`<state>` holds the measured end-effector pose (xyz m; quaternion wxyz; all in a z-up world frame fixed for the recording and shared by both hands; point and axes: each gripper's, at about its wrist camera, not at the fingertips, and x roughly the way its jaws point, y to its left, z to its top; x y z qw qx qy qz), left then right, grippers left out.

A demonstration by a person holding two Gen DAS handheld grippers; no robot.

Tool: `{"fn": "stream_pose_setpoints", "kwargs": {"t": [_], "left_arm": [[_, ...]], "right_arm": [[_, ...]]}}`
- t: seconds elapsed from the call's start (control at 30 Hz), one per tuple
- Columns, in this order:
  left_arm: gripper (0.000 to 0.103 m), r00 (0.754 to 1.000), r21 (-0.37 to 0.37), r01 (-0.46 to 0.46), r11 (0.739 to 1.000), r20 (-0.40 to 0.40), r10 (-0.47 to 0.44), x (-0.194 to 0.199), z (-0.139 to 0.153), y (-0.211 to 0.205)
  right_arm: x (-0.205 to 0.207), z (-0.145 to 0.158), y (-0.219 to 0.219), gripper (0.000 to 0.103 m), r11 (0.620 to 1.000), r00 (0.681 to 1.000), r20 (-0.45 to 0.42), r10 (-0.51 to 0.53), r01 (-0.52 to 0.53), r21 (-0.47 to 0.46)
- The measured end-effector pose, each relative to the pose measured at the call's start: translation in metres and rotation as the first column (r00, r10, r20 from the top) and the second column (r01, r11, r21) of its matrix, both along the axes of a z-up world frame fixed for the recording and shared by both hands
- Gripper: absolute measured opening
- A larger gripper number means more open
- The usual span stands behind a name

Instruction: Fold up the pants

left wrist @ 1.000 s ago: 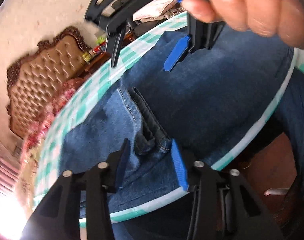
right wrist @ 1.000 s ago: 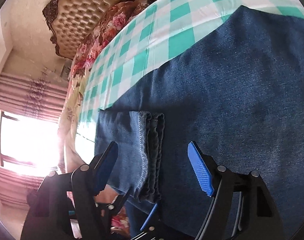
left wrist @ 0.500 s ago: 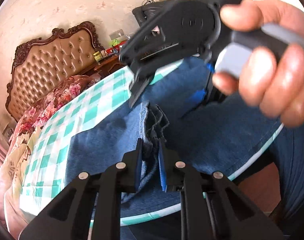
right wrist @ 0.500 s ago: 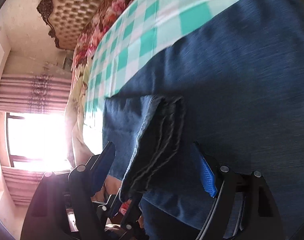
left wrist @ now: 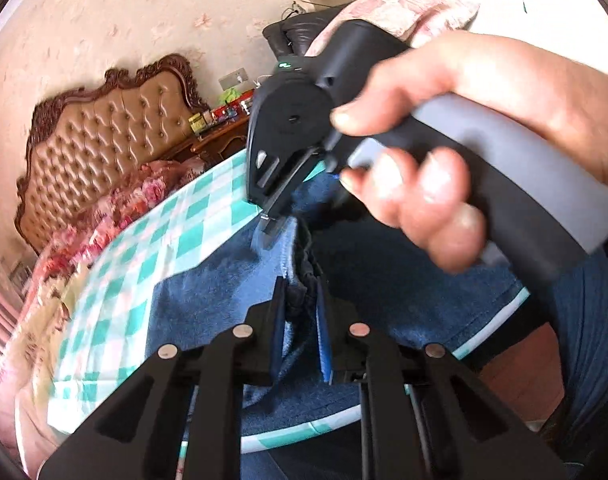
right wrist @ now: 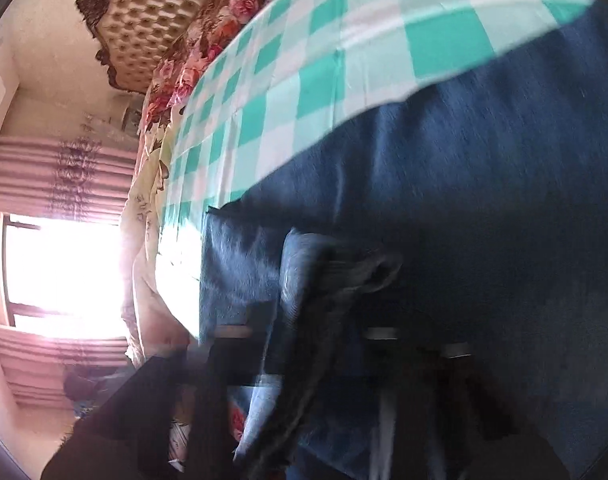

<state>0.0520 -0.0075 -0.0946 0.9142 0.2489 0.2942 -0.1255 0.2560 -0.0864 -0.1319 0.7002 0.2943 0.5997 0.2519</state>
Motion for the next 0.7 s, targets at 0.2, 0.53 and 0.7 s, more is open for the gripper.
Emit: {"fn": "stream_pose_setpoints", "kwargs": {"t": [0.2, 0.53, 0.7], "left_arm": [[0.014, 0.996, -0.025, 0.085, 0.996, 0.01, -0.085, -0.007, 0.003, -0.048], [0.014, 0.985, -0.004, 0.16, 0.987, -0.067, -0.16, 0.0, -0.039, -0.119], [0.014, 0.983, -0.01, 0.171, 0.985, -0.065, -0.171, -0.01, -0.038, -0.122]], "right_arm": [[-0.009, 0.024, -0.05, 0.011, 0.997, 0.995, 0.097, -0.01, 0.017, -0.071], [-0.009, 0.001, -0.104, 0.011, 0.99, 0.995, 0.095, -0.011, 0.025, -0.139], [-0.021, 0.009, -0.103, 0.011, 0.987, 0.99, 0.137, -0.012, 0.034, -0.16]]}}
